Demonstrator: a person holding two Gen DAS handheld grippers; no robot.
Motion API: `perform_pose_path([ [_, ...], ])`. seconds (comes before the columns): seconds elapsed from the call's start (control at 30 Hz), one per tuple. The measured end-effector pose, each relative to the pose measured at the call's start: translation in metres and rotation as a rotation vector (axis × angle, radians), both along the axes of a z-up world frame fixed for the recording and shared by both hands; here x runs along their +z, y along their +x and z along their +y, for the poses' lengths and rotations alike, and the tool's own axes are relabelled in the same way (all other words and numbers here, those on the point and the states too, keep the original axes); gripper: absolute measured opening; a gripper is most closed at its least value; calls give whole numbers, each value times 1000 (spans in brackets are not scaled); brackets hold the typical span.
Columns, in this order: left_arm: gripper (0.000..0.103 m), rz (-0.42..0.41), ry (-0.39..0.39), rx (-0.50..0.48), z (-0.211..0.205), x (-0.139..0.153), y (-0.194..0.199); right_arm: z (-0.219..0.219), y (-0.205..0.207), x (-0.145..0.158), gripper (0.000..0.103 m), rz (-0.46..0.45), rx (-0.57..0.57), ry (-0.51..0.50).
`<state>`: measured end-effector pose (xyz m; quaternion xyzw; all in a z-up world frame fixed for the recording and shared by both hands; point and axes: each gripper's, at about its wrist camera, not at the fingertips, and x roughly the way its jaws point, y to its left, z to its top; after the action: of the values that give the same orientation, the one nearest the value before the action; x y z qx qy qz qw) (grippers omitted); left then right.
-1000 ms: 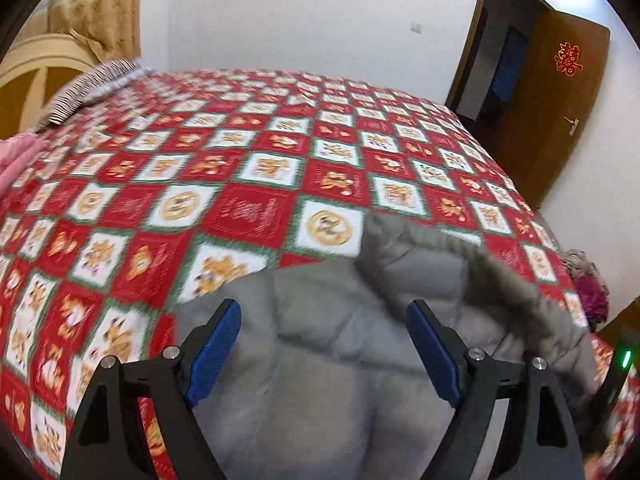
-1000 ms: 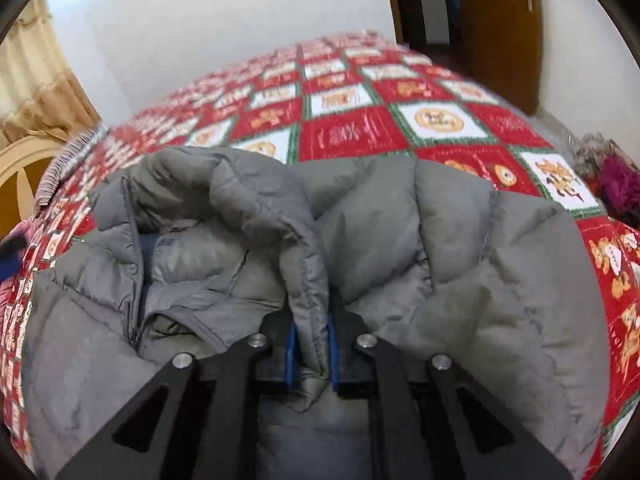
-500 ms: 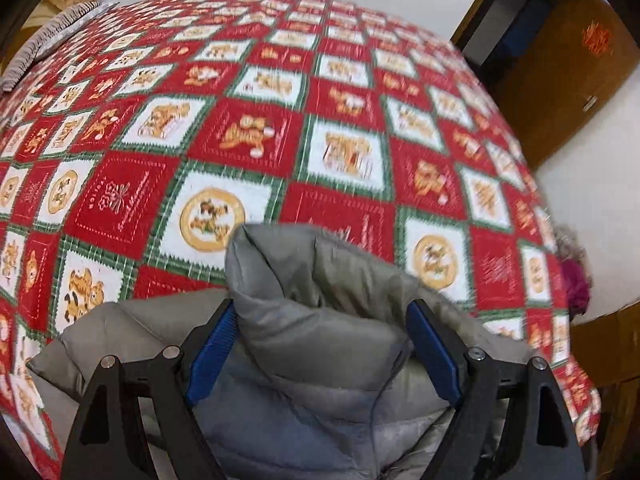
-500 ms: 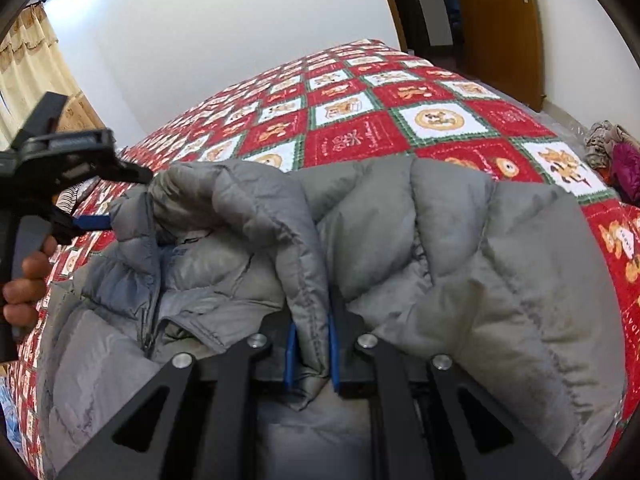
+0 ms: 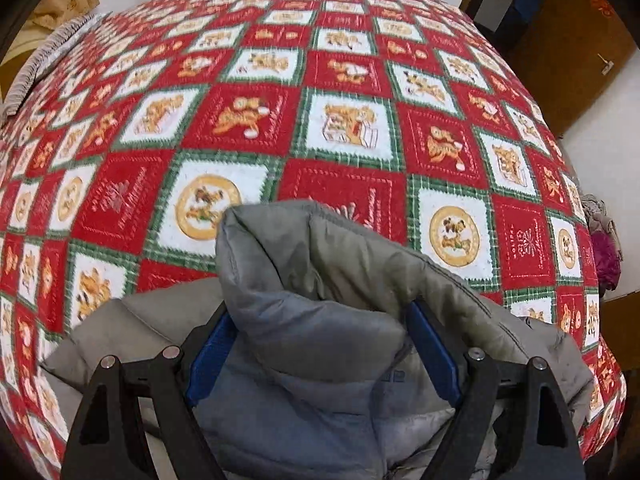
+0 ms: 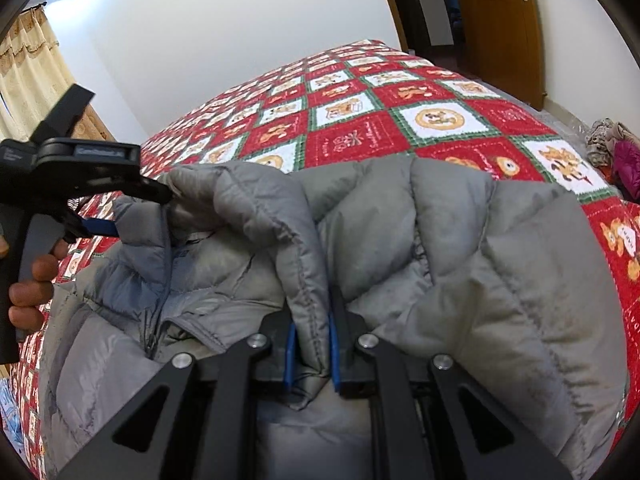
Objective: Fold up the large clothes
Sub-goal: 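Grasp the hem with the left tool while the right tool holds it, lift toward the collar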
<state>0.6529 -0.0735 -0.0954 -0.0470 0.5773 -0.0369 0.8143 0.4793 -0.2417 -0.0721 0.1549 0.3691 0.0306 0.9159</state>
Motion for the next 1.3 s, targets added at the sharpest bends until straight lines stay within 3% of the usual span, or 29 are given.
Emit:
perform_pose_path([
  [0.13, 84, -7, -6, 16, 3, -2, -3, 0, 0, 0, 13, -1, 2, 4],
  [0.17, 70, -18, -31, 26, 8, 0, -5, -1, 0, 0, 13, -2, 2, 6],
  [0.2, 49, -25, -48, 33, 10, 3, -5, -1, 0, 0, 13, -2, 3, 7],
  [0.27, 29, -28, -65, 47, 21, 6, -10, -1, 0, 0, 13, -2, 3, 7],
  [0.37, 23, -30, -89, 16, 30, 8, -23, -1, 0, 0, 13, -3, 3, 11],
  [0.43, 23, -19, -96, -9, 33, 7, -33, -1, 1, 0, 13, -3, 3, 12],
  [0.5, 23, -60, -139, -34, 38, 14, -43, -2, 0, 0, 13, -3, 4, 12],
  [0.57, 23, -111, -109, -68, 36, 21, -48, -2, 0, 0, 14, -5, 4, 16],
  [0.63, 23, -109, -99, -101, 28, 22, -51, -2, 1, 0, 14, -6, 4, 18],
  [0.67, 27, -92, -113, -129, 21, 20, -53, -2, 1, -1, 14, -6, 4, 18],
  [0.73, 47, -67, -85, -182, 4, 13, -55, -2, 1, -1, 14, -6, 5, 19],
  [0.77, 62, -66, -44, -199, -6, 9, -56, -2, 0, -1, 15, -6, 5, 20],
  [0.8, 67, -80, 15, -212, -16, 6, -57, -2, 1, -1, 15, -7, 5, 23],
  [0.87, 67, -128, 167, -230, -37, -2, -56, -3, 1, -1, 15, -8, 5, 29],
  [0.97, 68, -136, 406, -213, -61, -25, -45, -4, 1, -1, 15, -9, 7, 37],
  [1.0, 68, -137, 441, -184, -59, -28, -43, -4, 1, -2, 15, -10, 8, 40],
  [1.03, 68, -140, 430, -141, -54, -30, -39, -4, 1, -2, 15, -10, 8, 44],
  [1.1, 66, -127, 307, -45, -33, -27, -33, -5, 1, -2, 15, -10, 11, 49],
  [1.13, 60, -132, 225, -12, -20, -24, -34, -5, 1, -2, 15, -10, 11, 52],
  [1.17, 36, -130, 177, 8, -10, -22, -37, -5, 1, -2, 15, -10, 12, 53],
  [1.2, 28, -121, 157, 14, -3, -20, -41, -5, 2, -2, 15, -11, 12, 55],
  [1.3, 25, -158, 99, 21, 21, -10, -61, -6, 1, -2, 15, -11, 12, 55],
])
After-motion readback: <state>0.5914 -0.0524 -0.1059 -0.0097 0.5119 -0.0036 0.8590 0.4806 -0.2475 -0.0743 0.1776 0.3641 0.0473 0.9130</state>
